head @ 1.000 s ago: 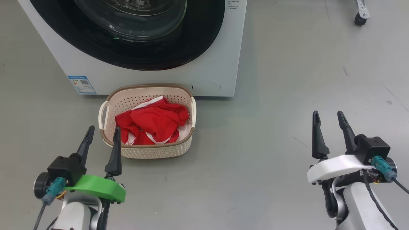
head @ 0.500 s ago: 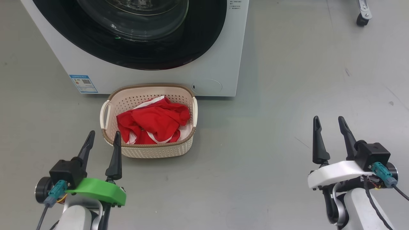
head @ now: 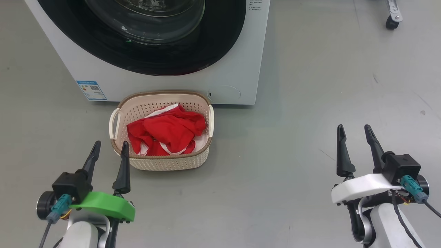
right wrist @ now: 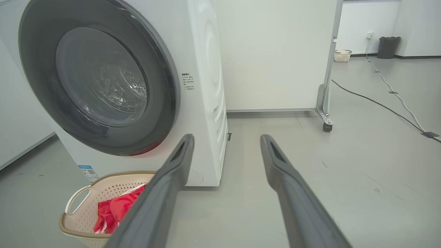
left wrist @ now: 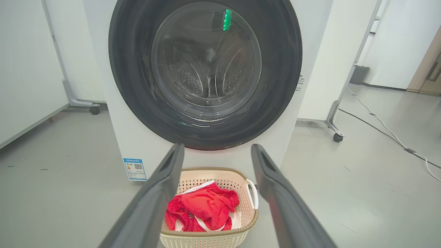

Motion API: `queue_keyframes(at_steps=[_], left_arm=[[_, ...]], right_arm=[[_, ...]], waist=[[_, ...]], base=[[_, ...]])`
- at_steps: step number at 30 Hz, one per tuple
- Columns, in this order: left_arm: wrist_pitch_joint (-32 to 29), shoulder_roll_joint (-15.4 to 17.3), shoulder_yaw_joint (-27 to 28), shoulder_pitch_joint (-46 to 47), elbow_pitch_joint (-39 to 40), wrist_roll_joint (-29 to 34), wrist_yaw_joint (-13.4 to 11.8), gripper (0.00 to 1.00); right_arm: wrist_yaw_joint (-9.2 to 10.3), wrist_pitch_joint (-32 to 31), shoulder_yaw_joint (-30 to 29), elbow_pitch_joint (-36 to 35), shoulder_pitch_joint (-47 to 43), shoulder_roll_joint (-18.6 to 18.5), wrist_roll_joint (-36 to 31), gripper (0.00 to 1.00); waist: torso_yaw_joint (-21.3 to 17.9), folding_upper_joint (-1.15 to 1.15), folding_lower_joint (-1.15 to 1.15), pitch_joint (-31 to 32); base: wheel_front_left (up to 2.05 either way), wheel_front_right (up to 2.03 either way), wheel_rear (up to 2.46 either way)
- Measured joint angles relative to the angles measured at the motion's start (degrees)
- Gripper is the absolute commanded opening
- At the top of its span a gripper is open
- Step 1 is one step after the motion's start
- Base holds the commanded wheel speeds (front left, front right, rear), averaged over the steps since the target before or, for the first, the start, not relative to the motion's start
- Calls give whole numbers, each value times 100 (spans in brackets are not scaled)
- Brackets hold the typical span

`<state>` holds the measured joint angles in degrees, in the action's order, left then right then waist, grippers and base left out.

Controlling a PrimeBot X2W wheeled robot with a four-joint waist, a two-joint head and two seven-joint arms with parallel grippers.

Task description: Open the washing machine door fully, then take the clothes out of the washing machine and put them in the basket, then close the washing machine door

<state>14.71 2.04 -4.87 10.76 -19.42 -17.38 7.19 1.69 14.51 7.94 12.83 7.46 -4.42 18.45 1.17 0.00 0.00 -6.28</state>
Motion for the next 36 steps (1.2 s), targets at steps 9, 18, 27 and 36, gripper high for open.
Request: queue_keyframes(at_steps=[9, 18, 27, 36], left_arm=[[0, -1, -226, -3, -31, 64, 0, 100], [0, 0, -269, -4, -22, -124, 0, 100], [0, 0, -298, -13, -12, -274, 0, 100], [0, 7, -257, -35, -32, -348, 0, 100]], right_arm=[[-2, 0, -13, -5, -92, 24, -2, 100], [-4, 0, -21, -5, -92, 36, -44, 100], [-11, 0, -22, 3, -93, 43, -46, 100], [-60, 0, -18, 29, -103, 65, -54, 100]], waist=[[-10, 0, 0, 20], [-25, 0, 0, 39], [-20, 0, 0, 79], [-9, 0, 0, 159]], base=[[0, 0, 0], [0, 0, 0], [0, 0, 0], [0, 0, 0]])
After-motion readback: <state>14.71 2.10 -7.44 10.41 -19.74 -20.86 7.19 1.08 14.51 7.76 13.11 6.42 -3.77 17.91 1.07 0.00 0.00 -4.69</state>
